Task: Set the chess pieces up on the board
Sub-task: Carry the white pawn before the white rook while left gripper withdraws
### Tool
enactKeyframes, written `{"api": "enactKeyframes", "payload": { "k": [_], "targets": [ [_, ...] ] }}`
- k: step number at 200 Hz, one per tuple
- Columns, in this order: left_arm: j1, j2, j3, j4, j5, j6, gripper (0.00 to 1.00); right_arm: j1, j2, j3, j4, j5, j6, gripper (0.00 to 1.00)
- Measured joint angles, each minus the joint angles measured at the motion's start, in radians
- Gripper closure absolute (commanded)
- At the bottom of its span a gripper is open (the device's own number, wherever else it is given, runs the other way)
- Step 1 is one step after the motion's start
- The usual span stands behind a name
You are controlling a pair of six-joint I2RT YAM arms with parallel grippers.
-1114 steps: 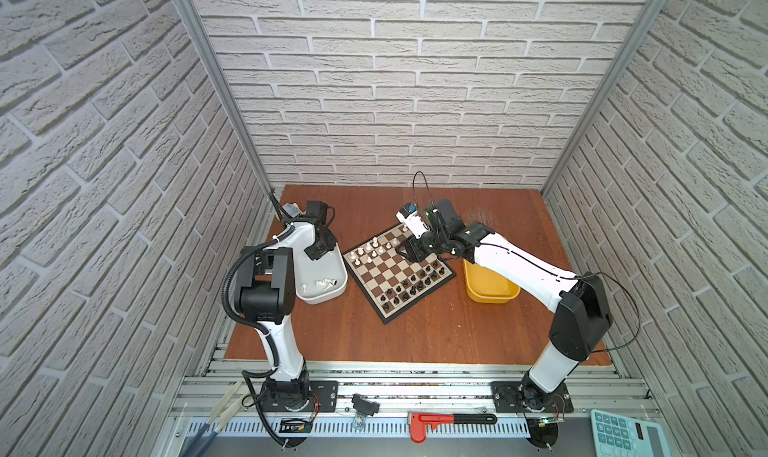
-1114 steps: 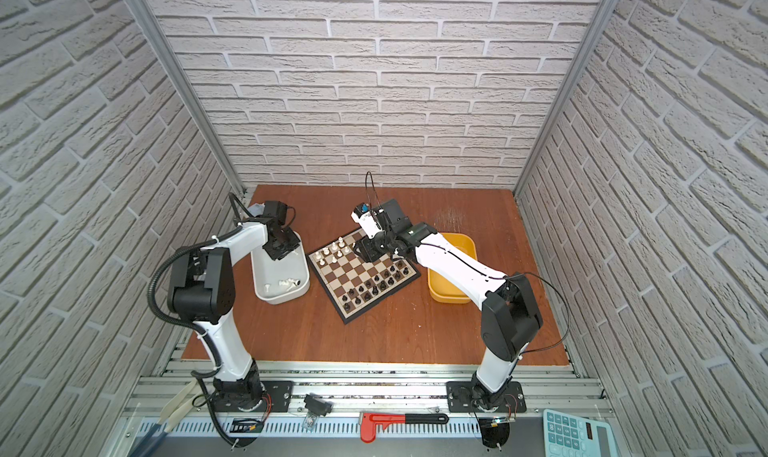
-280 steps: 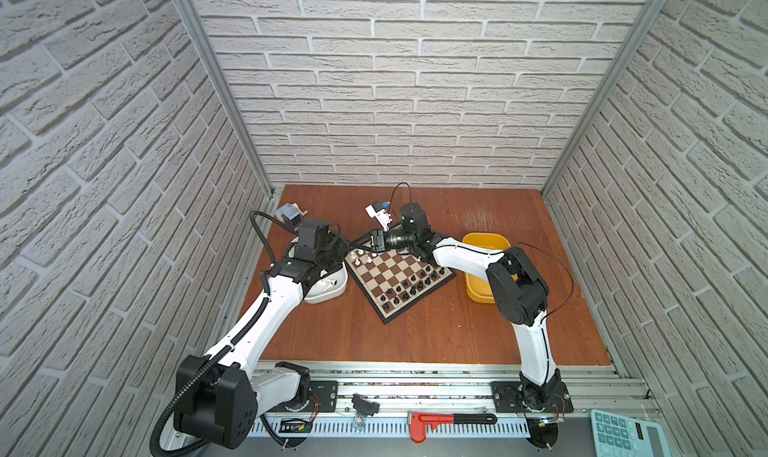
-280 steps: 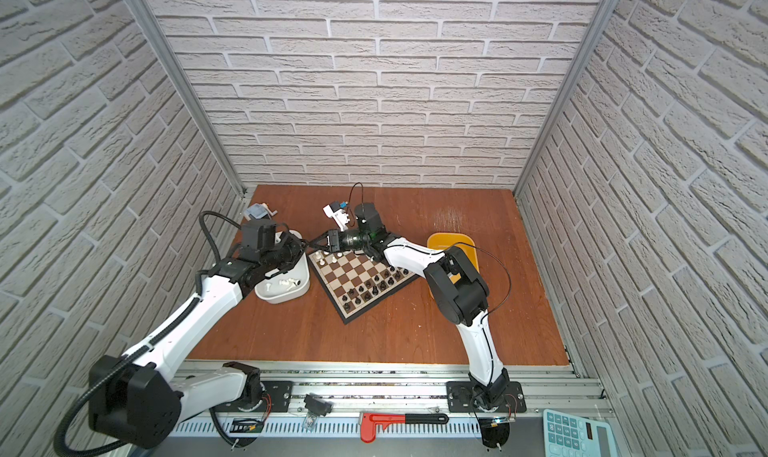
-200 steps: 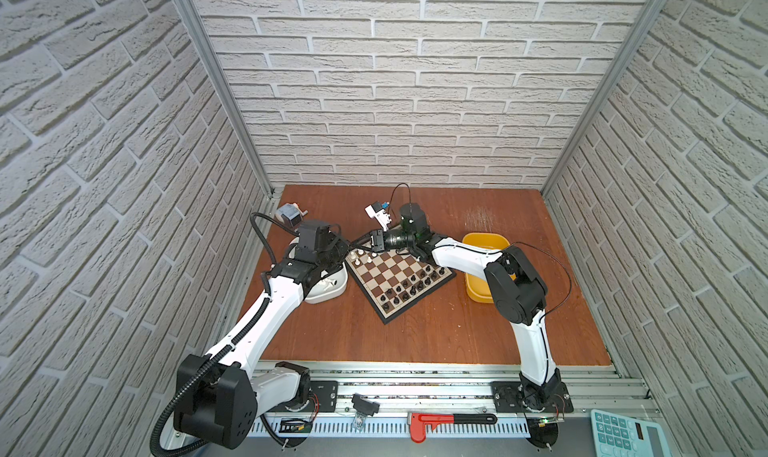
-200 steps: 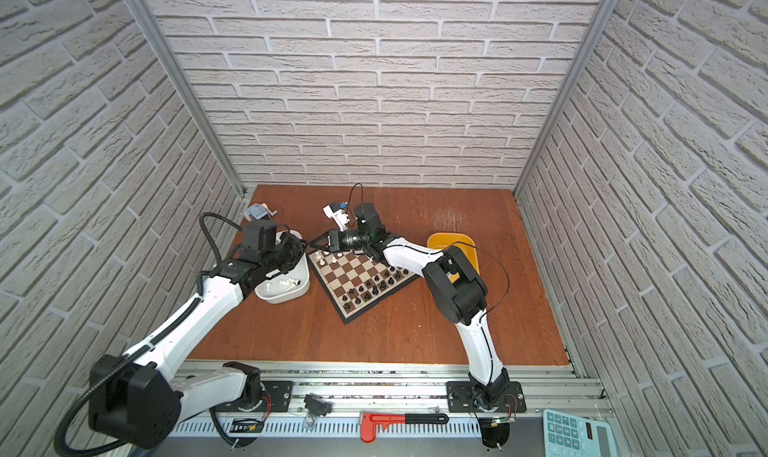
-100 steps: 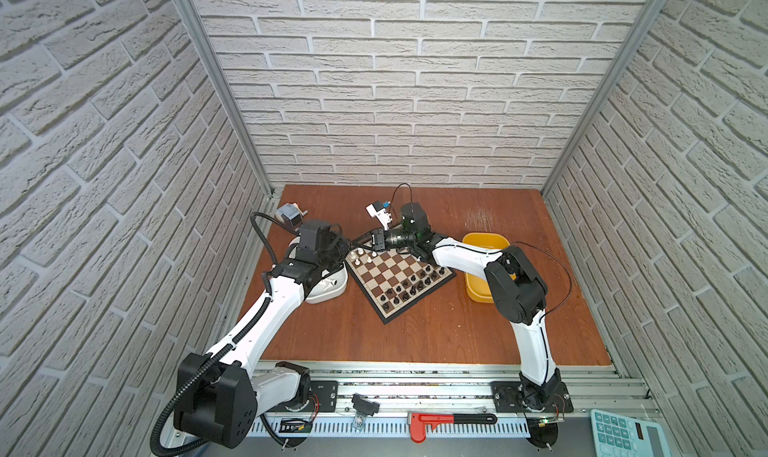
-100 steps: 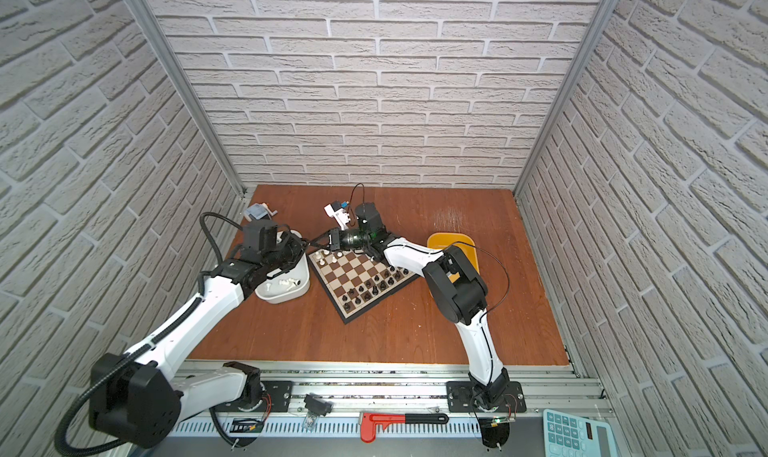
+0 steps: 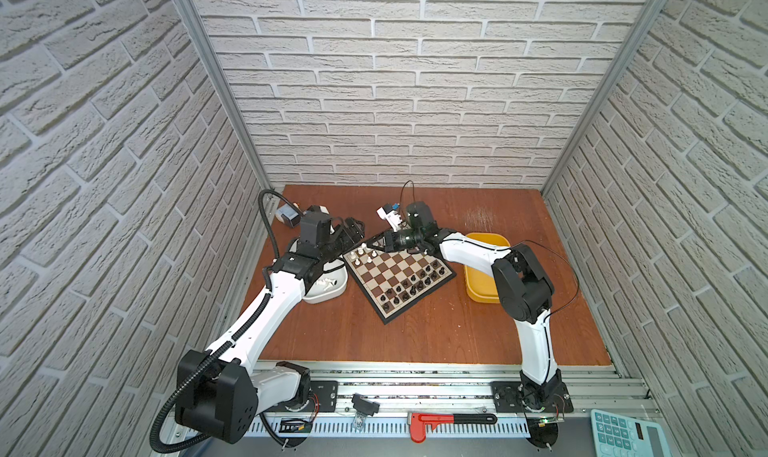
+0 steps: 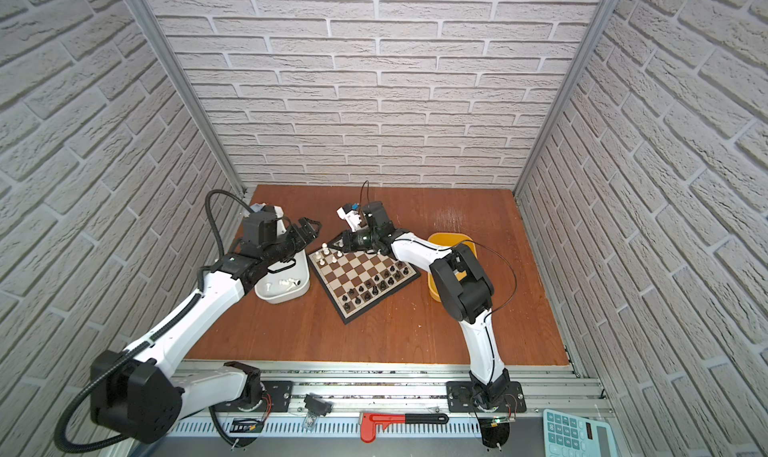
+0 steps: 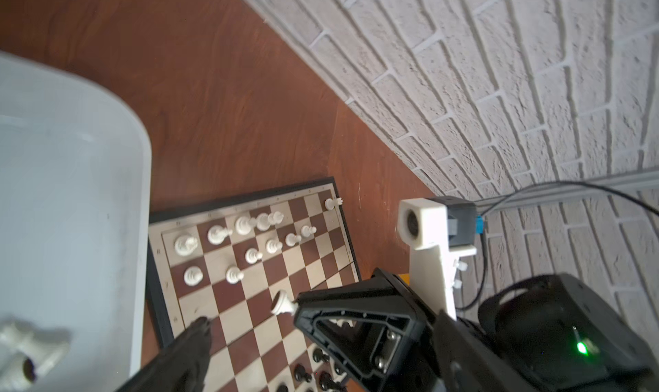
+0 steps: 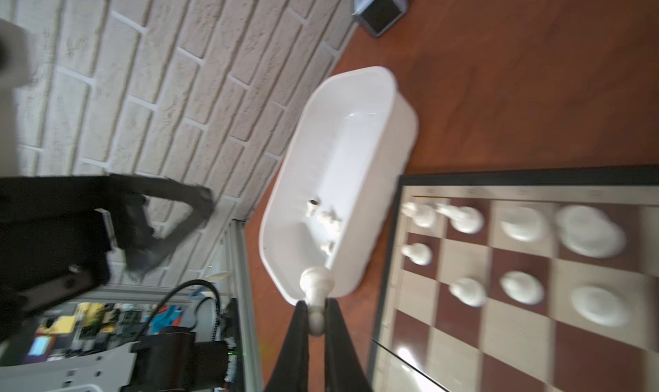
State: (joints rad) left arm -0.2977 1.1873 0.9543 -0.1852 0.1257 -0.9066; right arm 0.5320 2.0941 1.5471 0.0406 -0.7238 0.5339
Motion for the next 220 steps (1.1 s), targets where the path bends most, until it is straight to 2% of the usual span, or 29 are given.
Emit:
{"api": "enactKeyframes", "payload": {
  "k": [21,44,63,82,112,141,173,220],
  "targets": [
    [0.000,-0.067,-0.021,0.024,0.025,0.165,0.02,-0.063,-0.038,0.035,-0.166,0.094,-0.134,0.94],
    [0.001,-0.151,-0.070,0.044,0.081,0.340,0.02,-0.112,-0.056,0.122,-0.346,0.283,-0.290,0.94],
    [0.001,-0.190,-0.129,0.074,0.150,0.466,0.02,-0.119,-0.054,0.187,-0.460,0.426,-0.378,0.94],
    [0.001,-0.206,-0.199,0.108,0.207,0.539,0.01,-0.110,-0.026,0.263,-0.562,0.540,-0.438,0.94],
    [0.001,-0.208,-0.280,0.159,0.262,0.594,0.02,-0.100,0.068,0.394,-0.665,0.672,-0.489,0.94],
    [0.001,-0.218,-0.320,0.209,0.282,0.618,0.02,-0.096,0.196,0.537,-0.749,0.738,-0.515,0.94],
    [0.001,-0.260,-0.358,0.265,0.284,0.626,0.02,-0.096,0.303,0.636,-0.805,0.757,-0.529,0.94],
    [0.001,-0.276,-0.386,0.302,0.275,0.626,0.02,-0.091,0.343,0.673,-0.853,0.753,-0.535,0.94]
  ]
}}
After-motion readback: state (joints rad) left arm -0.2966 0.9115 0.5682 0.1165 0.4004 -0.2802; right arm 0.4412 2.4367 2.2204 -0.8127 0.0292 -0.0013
